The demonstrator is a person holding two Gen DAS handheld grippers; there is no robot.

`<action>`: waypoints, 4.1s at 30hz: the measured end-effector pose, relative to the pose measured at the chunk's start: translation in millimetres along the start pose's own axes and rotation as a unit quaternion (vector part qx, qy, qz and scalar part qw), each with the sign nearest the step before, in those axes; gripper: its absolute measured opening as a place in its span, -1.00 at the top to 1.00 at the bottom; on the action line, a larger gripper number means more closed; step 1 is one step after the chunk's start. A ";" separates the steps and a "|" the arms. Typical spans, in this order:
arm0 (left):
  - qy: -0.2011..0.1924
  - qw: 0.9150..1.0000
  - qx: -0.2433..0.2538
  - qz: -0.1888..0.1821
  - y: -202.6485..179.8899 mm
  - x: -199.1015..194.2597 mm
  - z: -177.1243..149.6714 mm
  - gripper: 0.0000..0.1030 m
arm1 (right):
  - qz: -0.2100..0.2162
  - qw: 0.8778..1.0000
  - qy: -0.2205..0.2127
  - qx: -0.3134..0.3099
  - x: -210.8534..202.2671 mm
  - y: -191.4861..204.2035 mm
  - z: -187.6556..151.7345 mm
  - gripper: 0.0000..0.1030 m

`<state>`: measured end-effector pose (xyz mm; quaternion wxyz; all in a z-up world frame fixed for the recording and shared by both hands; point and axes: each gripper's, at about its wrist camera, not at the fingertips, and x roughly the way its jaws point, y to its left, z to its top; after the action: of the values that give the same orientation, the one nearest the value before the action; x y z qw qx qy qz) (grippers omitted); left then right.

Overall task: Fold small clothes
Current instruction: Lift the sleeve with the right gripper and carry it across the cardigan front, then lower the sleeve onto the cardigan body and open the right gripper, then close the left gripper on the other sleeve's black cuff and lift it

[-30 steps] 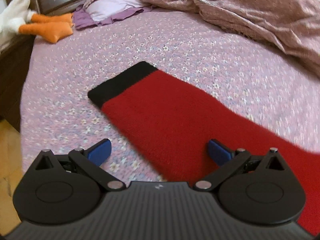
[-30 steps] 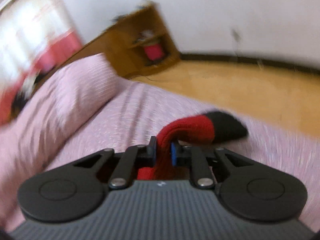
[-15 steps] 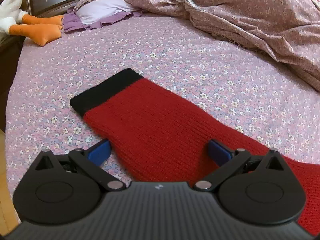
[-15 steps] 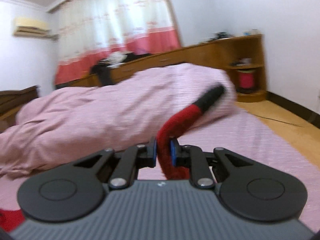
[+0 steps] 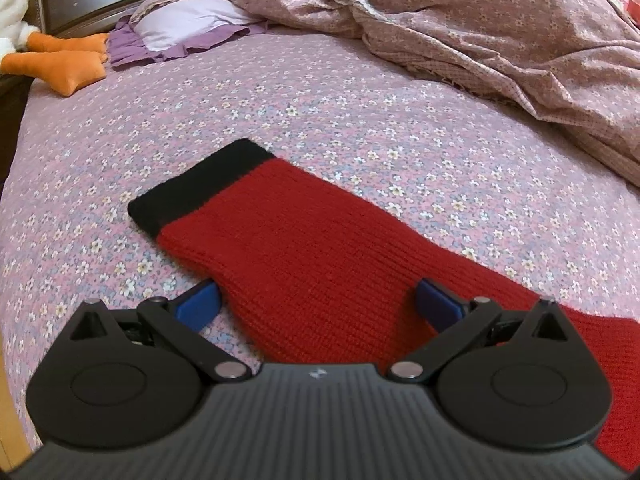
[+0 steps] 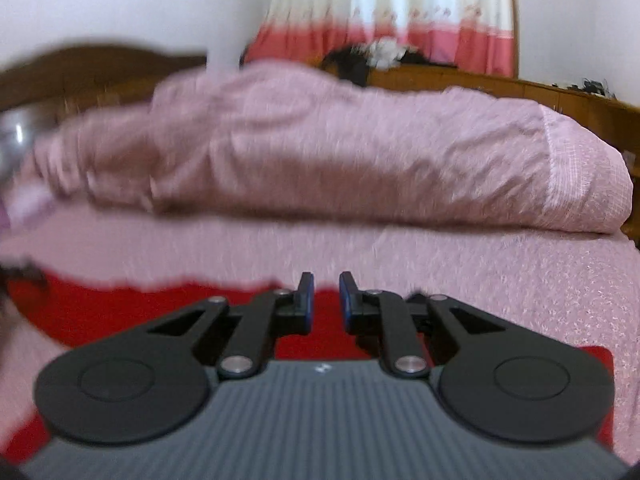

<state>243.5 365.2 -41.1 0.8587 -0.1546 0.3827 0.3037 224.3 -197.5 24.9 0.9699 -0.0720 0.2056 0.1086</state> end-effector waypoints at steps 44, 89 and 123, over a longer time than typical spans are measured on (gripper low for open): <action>-0.042 0.999 -0.010 -0.030 6.6 3.4 8.8 -0.28 | -0.094 0.984 0.151 0.004 92.2 -29.4 -5.6 0.74; -0.045 0.999 -0.025 -0.011 4.9 10.3 -2.3 -0.94 | 0.176 0.969 0.130 0.117 -57.6 97.4 -76.8 -0.38; -0.045 0.997 -0.008 -0.057 1.7 -6.3 -12.4 -0.82 | -0.040 0.963 0.126 0.236 -103.9 45.5 -115.5 -0.78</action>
<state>232.1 357.8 -44.6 0.8896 -0.1692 0.3320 0.2643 76.4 -193.7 -40.8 0.9292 0.1377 0.3428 0.0079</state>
